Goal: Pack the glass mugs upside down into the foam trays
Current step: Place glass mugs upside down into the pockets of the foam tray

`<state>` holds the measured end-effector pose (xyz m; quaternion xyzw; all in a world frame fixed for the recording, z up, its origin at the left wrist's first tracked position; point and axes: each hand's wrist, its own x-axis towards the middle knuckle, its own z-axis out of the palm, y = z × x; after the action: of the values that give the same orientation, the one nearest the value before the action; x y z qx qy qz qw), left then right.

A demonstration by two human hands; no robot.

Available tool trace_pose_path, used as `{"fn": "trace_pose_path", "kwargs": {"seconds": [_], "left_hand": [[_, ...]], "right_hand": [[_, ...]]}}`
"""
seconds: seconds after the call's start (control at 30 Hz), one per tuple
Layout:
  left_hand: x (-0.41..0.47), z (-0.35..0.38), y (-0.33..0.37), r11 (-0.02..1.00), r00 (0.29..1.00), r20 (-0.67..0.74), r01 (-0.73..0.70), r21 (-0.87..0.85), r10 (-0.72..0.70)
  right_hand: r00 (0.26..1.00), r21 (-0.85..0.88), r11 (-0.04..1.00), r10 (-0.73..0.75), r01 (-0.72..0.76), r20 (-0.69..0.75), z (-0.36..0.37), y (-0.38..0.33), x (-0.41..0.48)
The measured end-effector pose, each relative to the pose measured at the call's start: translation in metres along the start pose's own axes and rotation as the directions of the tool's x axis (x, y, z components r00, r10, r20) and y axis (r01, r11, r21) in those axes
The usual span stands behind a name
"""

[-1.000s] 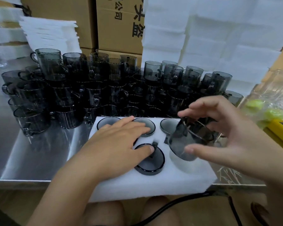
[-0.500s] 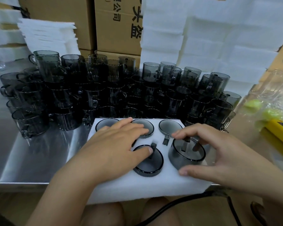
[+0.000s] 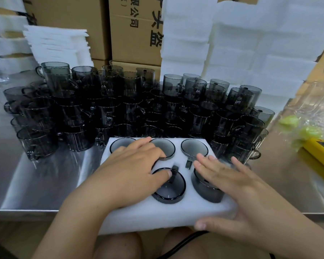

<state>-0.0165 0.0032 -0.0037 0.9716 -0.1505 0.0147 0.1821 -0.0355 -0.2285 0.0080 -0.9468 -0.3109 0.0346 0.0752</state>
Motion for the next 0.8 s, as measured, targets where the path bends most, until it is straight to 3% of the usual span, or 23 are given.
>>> {"fn": "trace_pose_path", "kwargs": {"seconds": [0.13, 0.43, 0.53, 0.63, 0.7, 0.8], "left_hand": [[0.0, 0.0, 0.0, 1.0, 1.0, -0.007, 0.003, -0.005, -0.003], [-0.001, 0.001, 0.0, 1.0, 1.0, -0.019, -0.005, -0.006, 0.005], [-0.001, 0.001, -0.001, 1.0, 1.0, -0.019, -0.01, 0.002, 0.01], [0.0, 0.001, -0.002, 1.0, 1.0, -0.024, -0.017, -0.013, 0.017], [-0.001, 0.001, -0.002, 0.999, 0.999, -0.033, -0.023, -0.023, 0.023], [-0.002, 0.002, -0.001, 0.999, 0.999, -0.046, -0.024, -0.023, 0.023]], "right_hand": [[1.0, -0.126, 0.992, -0.007, 0.011, 0.028, 0.004, 0.0, 0.0], [0.999, -0.025, 0.999, -0.026, 0.026, -0.02, 0.016, 0.004, 0.002], [0.999, 0.227, 0.974, -0.015, 0.007, 0.031, 0.012, 0.013, 0.0], [0.984, 0.644, 0.765, 0.113, 0.0, -0.135, 0.011, 0.016, -0.008], [0.946, 0.74, 0.673, 0.227, 0.019, -0.231, 0.017, 0.015, -0.003], [0.907, 0.773, 0.633, 0.306, 0.033, -0.289, 0.024, 0.015, 0.007]]}}
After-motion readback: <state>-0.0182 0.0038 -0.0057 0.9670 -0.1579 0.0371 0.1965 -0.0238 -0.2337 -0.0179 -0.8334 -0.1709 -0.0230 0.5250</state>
